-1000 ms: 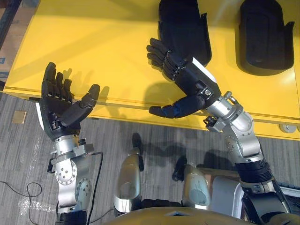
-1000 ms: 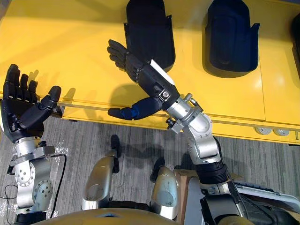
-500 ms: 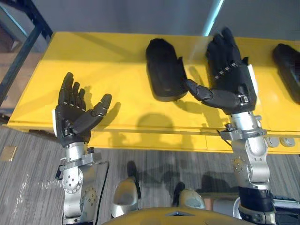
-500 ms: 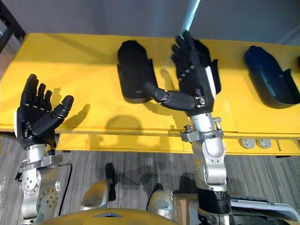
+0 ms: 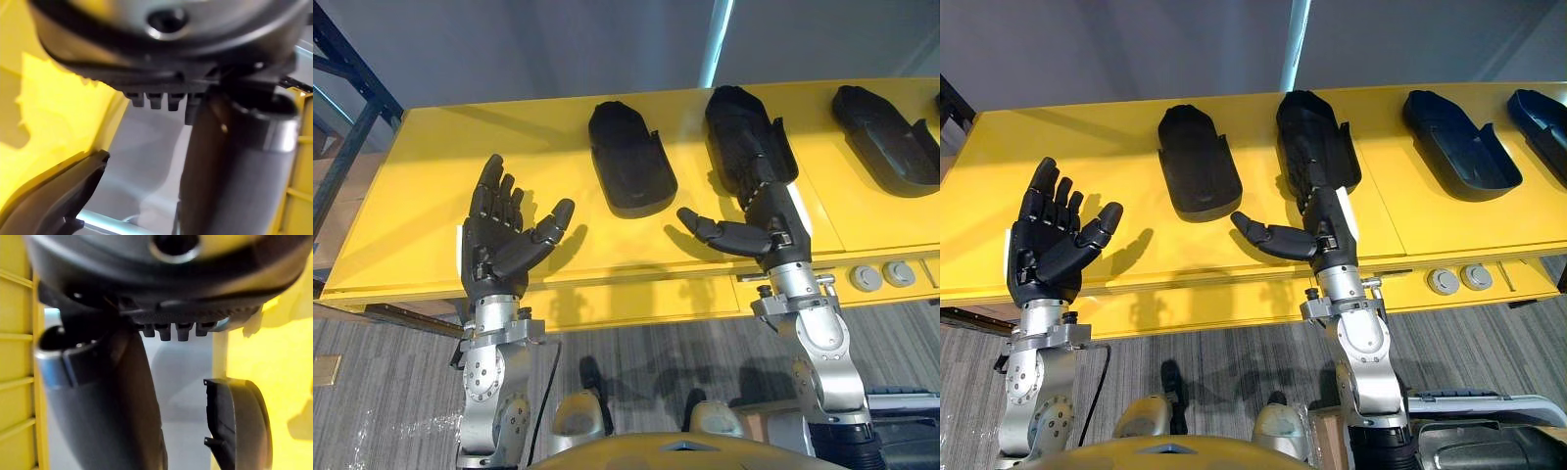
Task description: Walk over and take three plastic housings, then place them on the shelf
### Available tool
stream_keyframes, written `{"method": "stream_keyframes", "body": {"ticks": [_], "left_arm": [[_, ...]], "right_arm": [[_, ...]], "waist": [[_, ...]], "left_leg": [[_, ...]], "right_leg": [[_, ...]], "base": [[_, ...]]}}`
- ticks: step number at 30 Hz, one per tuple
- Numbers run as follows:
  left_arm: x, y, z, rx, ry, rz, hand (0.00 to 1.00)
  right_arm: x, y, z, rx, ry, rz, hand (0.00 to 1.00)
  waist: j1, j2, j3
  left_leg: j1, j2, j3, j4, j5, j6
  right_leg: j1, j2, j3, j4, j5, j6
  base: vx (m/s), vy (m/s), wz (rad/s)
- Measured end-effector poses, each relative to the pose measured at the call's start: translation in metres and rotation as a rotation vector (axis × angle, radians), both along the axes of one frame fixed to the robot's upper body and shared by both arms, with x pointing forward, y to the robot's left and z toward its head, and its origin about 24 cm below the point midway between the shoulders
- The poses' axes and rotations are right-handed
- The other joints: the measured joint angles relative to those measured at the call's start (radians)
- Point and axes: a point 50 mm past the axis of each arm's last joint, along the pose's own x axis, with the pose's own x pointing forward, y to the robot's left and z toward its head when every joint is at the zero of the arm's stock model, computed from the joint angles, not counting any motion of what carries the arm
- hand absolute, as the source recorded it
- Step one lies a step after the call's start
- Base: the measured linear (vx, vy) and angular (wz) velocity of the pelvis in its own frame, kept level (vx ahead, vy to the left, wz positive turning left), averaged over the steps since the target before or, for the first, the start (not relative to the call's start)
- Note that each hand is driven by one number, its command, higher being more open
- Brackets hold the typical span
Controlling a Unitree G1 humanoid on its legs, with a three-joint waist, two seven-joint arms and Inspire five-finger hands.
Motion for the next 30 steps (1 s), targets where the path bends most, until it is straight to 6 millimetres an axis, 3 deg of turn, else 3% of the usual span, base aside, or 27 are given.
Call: {"method": "stream_keyframes", "body": {"ticks": [12,19,30], "left_arm": [[0.000,0.002,0.000,0.010,0.009,0.009,1.00],[-0.001,0.003,-0.001,0.007,0.018,0.018,1.00],[-0.005,0.004,-0.007,0.000,0.062,0.038,1.00]], "right_arm": [[0.000,0.013,-0.008,-0.011,0.065,0.116,1.00],[0.001,0.028,-0.036,-0.020,0.220,0.187,1.00],[-0.001,0.040,-0.039,-0.053,0.244,0.267,1.00]], "waist": [[0.000,-0.009,-0.014],[0.001,-0.008,-0.014],[0.006,-0.006,-0.015]], "left_leg": [[-0.020,0.000,0.000,0.001,0.010,0.006],[-0.019,-0.001,-0.002,-0.001,0.014,0.004],[-0.021,-0.003,-0.021,-0.008,0.022,0.004]], "right_leg": [[-0.022,-0.001,0.003,0.004,0.010,0.001],[-0.024,-0.001,0.003,0.006,0.010,0.001],[-0.024,-0.001,-0.013,0.009,0.007,-0.003]], "base": [[0.00,0.000,0.00],[0.00,0.000,0.00],[0.00,-0.002,0.03]]}}
